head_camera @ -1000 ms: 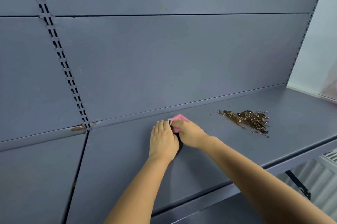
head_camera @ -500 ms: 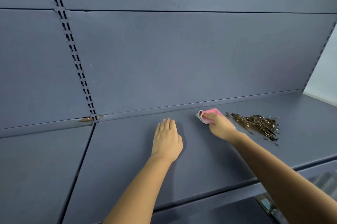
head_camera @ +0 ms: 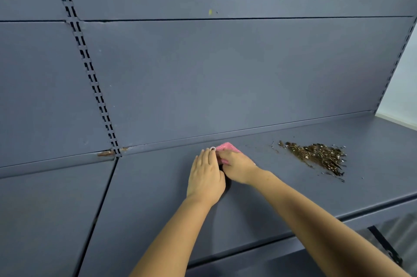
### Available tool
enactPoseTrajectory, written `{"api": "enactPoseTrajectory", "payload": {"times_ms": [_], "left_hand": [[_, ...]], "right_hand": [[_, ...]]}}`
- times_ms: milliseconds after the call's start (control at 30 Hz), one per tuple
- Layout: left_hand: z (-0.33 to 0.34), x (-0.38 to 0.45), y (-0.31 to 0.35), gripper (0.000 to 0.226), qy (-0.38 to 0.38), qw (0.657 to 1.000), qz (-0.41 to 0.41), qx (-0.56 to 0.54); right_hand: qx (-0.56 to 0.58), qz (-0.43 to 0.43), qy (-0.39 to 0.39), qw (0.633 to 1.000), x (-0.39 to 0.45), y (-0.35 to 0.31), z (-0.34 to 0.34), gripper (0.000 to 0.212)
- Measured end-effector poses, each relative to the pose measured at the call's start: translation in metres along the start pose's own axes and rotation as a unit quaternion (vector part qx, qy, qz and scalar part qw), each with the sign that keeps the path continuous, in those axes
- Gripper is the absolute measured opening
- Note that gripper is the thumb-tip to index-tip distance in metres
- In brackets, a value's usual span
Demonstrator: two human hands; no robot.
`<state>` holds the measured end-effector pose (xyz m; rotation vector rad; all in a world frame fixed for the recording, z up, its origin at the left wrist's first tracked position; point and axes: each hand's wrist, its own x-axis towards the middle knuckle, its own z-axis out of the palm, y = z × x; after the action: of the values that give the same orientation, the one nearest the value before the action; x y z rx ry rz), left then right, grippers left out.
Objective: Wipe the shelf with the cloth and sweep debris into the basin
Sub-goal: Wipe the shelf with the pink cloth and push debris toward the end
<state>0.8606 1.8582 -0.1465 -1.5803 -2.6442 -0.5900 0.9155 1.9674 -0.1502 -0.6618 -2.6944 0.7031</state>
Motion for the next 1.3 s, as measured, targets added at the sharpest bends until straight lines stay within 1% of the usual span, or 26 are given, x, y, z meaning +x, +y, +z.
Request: {"api": "enactPoseTrajectory", "payload": {"times_ms": [67,167,233,367,433,500,533,633,667,733,767,900,1000,1067,1133,1200,1300], "left_hand": [[0.000,0.000,0.000,0.057,-0.003,1.000,0.002,0.011],[-0.002,0.000,0.001,0.055,-0.008,1.000,-0.005,0.019],[-0.002,0.000,0.001,0.054,-0.008,1.000,-0.005,0.019],[-0.001,0.000,0.001,0.053,-0.006,1.000,-0.007,0.020],[-0.002,0.000,0.001,0.053,-0.006,1.000,-0.007,0.018],[-0.002,-0.001,0.001,0.053,-0.006,1.000,-0.004,0.020],[-0.002,-0.001,0.001,0.054,-0.007,1.000,-0.002,0.021],[-0.002,-0.001,0.001,0.054,-0.006,1.000,0.004,0.021],[-0.002,0.000,0.001,0.054,-0.004,1.000,0.006,0.020],[-0.001,0.001,0.001,0.053,0.003,1.000,0.010,0.021],[-0.001,0.002,0.001,0.053,0.006,1.000,0.010,0.022],[-0.005,0.000,0.000,0.055,-0.008,1.000,0.011,0.022],[-0.019,0.004,-0.012,0.049,-0.003,0.999,-0.002,0.033],[-0.036,0.007,-0.031,0.039,0.003,0.998,-0.035,0.047],[-0.054,0.008,-0.056,0.031,-0.003,0.995,-0.087,0.056],[-0.064,0.005,-0.081,0.029,-0.008,0.990,-0.126,0.065],[-0.067,-0.003,-0.105,0.031,-0.012,0.984,-0.161,0.074]], "right_hand": [[0.030,0.025,-0.003,0.999,0.004,0.007,-0.007,0.047],[0.074,0.078,0.028,0.994,0.001,0.024,-0.024,0.038],[0.100,0.113,0.068,0.986,0.001,0.050,-0.033,0.040],[0.041,0.167,0.102,0.980,-0.004,0.095,-0.050,0.028],[0.023,0.192,0.124,0.973,-0.011,0.106,-0.057,0.019],[0.023,0.214,0.132,0.968,-0.016,0.111,-0.064,0.017],[0.018,0.222,0.131,0.966,-0.020,0.109,-0.068,0.020],[-0.003,0.246,0.101,0.964,-0.028,0.093,-0.076,0.043],[-0.002,0.245,0.112,0.963,-0.031,0.083,-0.077,0.045],[0.010,0.200,0.155,0.967,-0.031,0.059,-0.076,0.050],[0.017,0.172,0.155,0.973,-0.031,0.046,-0.073,0.051],[-0.004,0.079,0.096,0.992,-0.023,-0.004,-0.050,0.056],[-0.002,0.044,0.059,0.997,-0.016,-0.029,-0.032,0.057],[-0.010,0.018,0.046,0.999,-0.014,-0.042,-0.019,0.054],[0.000,-0.006,0.023,1.000,-0.012,-0.059,-0.005,0.049],[0.017,-0.036,-0.020,0.999,-0.006,-0.080,0.012,0.047],[0.006,-0.078,-0.075,0.994,0.005,-0.105,0.046,0.043]]}}
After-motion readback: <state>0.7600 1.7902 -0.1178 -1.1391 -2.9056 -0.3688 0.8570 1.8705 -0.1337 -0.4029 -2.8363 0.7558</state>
